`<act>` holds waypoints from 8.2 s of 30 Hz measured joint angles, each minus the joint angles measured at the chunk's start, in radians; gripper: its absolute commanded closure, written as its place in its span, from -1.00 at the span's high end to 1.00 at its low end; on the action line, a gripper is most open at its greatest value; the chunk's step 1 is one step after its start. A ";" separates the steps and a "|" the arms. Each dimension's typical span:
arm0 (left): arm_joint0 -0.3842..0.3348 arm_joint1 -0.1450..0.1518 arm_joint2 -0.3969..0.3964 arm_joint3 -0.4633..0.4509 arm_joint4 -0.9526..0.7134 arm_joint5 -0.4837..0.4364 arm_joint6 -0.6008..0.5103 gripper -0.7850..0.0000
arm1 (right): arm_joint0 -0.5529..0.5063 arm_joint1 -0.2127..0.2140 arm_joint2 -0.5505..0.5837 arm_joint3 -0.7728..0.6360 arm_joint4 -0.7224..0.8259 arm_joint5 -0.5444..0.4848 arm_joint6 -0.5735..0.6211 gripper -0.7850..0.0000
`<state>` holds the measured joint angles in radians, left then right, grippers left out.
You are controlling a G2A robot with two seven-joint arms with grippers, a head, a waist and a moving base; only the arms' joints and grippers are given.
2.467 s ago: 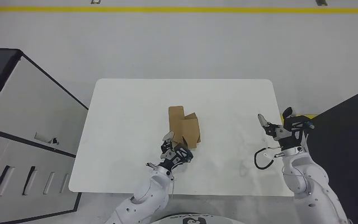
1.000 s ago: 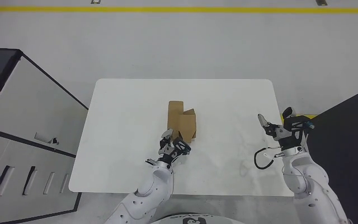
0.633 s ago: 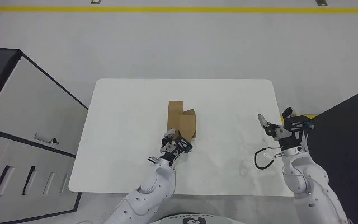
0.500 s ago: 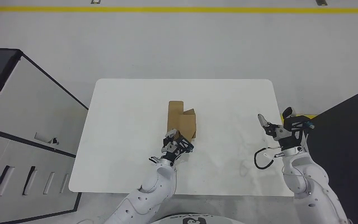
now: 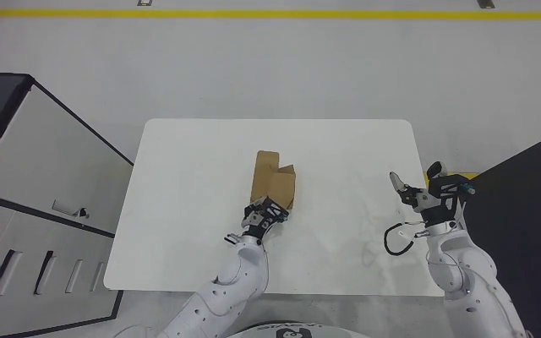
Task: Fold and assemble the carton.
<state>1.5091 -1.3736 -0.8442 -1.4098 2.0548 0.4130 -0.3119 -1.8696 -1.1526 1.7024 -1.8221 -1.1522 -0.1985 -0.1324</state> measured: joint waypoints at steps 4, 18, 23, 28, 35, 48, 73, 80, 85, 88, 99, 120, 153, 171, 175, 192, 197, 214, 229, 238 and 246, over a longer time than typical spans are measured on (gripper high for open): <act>0.007 0.000 -0.020 -0.019 -0.015 -0.004 0.033 -1.00 | 0.000 0.000 0.000 0.000 0.000 0.000 0.000 1.00; 0.131 0.057 -0.173 -0.344 -0.073 -0.374 0.176 -1.00 | 0.000 0.000 0.000 0.000 0.000 0.000 0.000 1.00; 0.156 0.070 -0.204 -0.436 -0.095 -0.503 0.164 -1.00 | 0.000 0.000 0.000 0.000 0.000 0.000 0.000 1.00; 0.156 0.069 -0.202 -0.432 -0.100 -0.502 0.168 -1.00 | 0.003 0.000 -0.002 0.001 0.014 -0.013 0.006 1.00; 0.153 0.082 -0.244 -0.460 -0.187 -0.648 0.208 -1.00 | 0.044 0.025 0.070 0.031 0.240 -0.406 0.187 1.00; 0.138 0.106 -0.303 -0.506 -0.246 -0.869 0.253 -1.00 | 0.132 0.067 0.092 0.101 0.581 -0.725 0.557 1.00; 0.055 0.134 -0.334 -0.490 -0.400 -1.131 0.248 -1.00 | 0.297 0.237 -0.139 0.183 1.335 -0.614 1.141 1.00; 0.055 0.134 -0.334 -0.490 -0.400 -1.131 0.249 -1.00 | 0.297 0.236 -0.137 0.183 1.328 -0.615 1.139 1.00; 0.055 0.134 -0.334 -0.490 -0.400 -1.131 0.249 -1.00 | 0.297 0.236 -0.137 0.183 1.328 -0.615 1.139 1.00; 0.055 0.134 -0.334 -0.490 -0.400 -1.131 0.249 -1.00 | 0.297 0.236 -0.137 0.183 1.328 -0.615 1.139 1.00; 0.055 0.134 -0.334 -0.490 -0.400 -1.131 0.249 -1.00 | 0.297 0.236 -0.137 0.183 1.328 -0.615 1.139 1.00; -0.007 0.153 -0.352 -0.467 -0.508 -1.235 0.215 -1.00 | 0.429 0.303 -0.277 0.256 1.710 -0.364 1.390 1.00; -0.021 0.176 -0.341 -0.487 -0.501 -1.148 0.222 -1.00 | 0.423 0.308 -0.363 0.213 1.771 -0.288 1.467 1.00; -0.046 0.193 -0.316 -0.469 -0.544 -1.239 0.237 -1.00 | 0.484 0.306 -0.421 0.236 1.731 -0.306 1.449 0.43; -0.058 0.194 -0.310 -0.462 -0.553 -1.233 0.237 -1.00 | 0.505 0.304 -0.450 0.245 1.729 -0.307 1.447 0.20; -0.104 0.199 -0.261 -0.422 -0.568 -1.220 0.224 -1.00 | 0.568 0.307 -0.531 0.286 1.682 -0.321 1.433 -0.22; -0.124 0.198 -0.243 -0.407 -0.584 -1.219 0.214 -1.00 | 0.577 0.310 -0.549 0.293 1.679 -0.330 1.424 -0.65; -0.135 0.205 -0.235 -0.400 -0.615 -1.197 0.225 1.00 | 0.565 0.323 -0.570 0.323 1.719 -0.357 1.397 -1.00; -0.064 0.229 -0.314 -0.461 -0.612 -1.152 0.213 -0.07 | 0.518 0.338 -0.529 0.336 1.808 -0.374 1.380 -1.00; -0.005 0.239 -0.363 -0.495 -0.624 -1.092 0.215 -1.00 | 0.513 0.337 -0.519 0.354 1.852 -0.375 1.379 -1.00; 0.012 0.241 -0.369 -0.495 -0.638 -1.068 0.222 -1.00 | 0.497 0.330 -0.518 0.342 1.884 -0.339 1.333 -1.00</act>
<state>1.5207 -1.1324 -1.2132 -1.9047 1.4171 -0.6554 -0.0896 -1.3721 -0.8222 1.1849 -1.4803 0.7321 -0.5371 1.2010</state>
